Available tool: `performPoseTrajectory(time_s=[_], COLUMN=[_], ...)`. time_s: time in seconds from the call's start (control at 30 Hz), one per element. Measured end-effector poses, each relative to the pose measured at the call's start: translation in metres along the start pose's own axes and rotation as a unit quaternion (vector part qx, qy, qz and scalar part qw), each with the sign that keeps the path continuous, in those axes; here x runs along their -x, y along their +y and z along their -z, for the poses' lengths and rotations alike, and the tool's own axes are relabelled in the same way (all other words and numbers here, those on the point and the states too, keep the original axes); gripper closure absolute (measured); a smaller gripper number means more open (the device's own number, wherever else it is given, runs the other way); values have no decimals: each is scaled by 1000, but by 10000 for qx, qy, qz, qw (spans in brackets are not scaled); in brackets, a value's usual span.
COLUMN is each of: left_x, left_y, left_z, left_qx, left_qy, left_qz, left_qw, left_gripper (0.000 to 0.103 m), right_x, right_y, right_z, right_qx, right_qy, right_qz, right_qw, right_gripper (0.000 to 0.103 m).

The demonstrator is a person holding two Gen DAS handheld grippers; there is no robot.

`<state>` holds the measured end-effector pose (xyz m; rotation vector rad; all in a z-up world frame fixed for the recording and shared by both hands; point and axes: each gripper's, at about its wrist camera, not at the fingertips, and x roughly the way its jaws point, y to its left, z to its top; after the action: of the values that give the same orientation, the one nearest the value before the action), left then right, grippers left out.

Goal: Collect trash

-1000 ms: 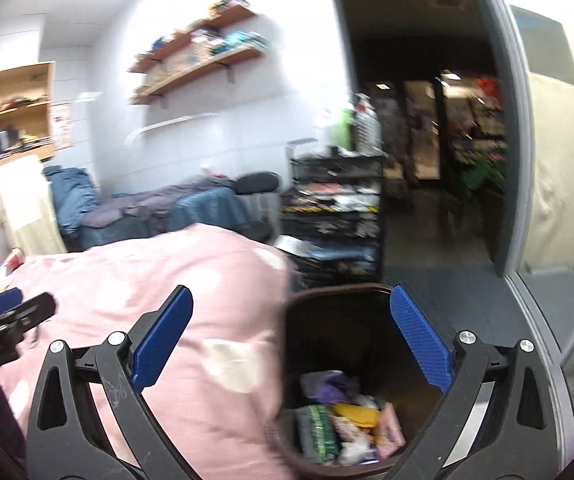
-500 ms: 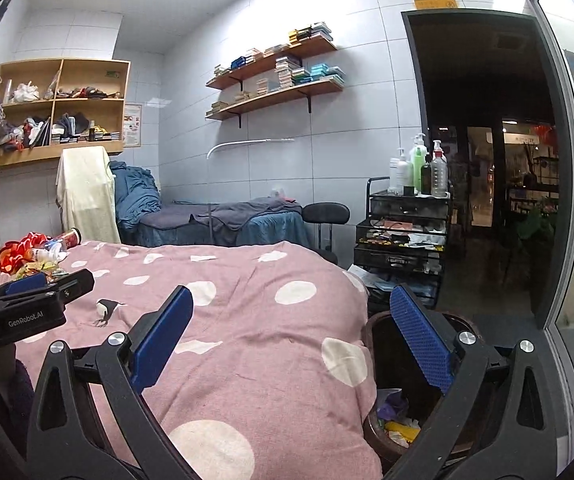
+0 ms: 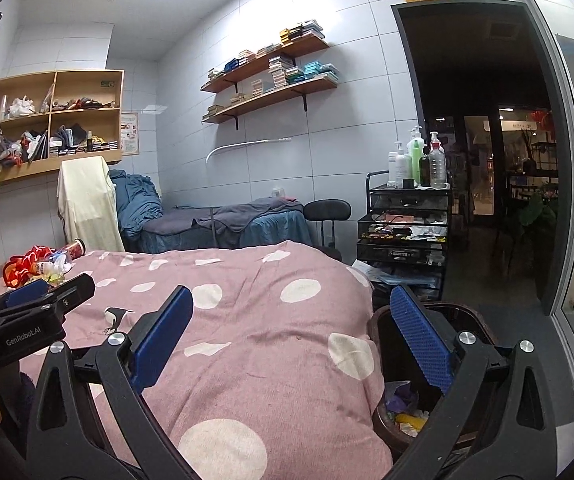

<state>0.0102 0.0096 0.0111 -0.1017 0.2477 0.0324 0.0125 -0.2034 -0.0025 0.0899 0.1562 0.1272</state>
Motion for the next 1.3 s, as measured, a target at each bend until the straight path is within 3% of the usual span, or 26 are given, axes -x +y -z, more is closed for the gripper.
performPoseTrajectory(time_s=[1.3], left_x=[1], left_y=[1], left_z=[-1], left_qx=[-145], left_qy=[10], left_qz=[-101], left_qw=[9998], left_gripper=[5], right_x=[-5], right_y=[-4], right_z=[-1], right_qx=[5], right_qy=[135], right_qz=[56], right_qw=[9999], right_gripper=[5])
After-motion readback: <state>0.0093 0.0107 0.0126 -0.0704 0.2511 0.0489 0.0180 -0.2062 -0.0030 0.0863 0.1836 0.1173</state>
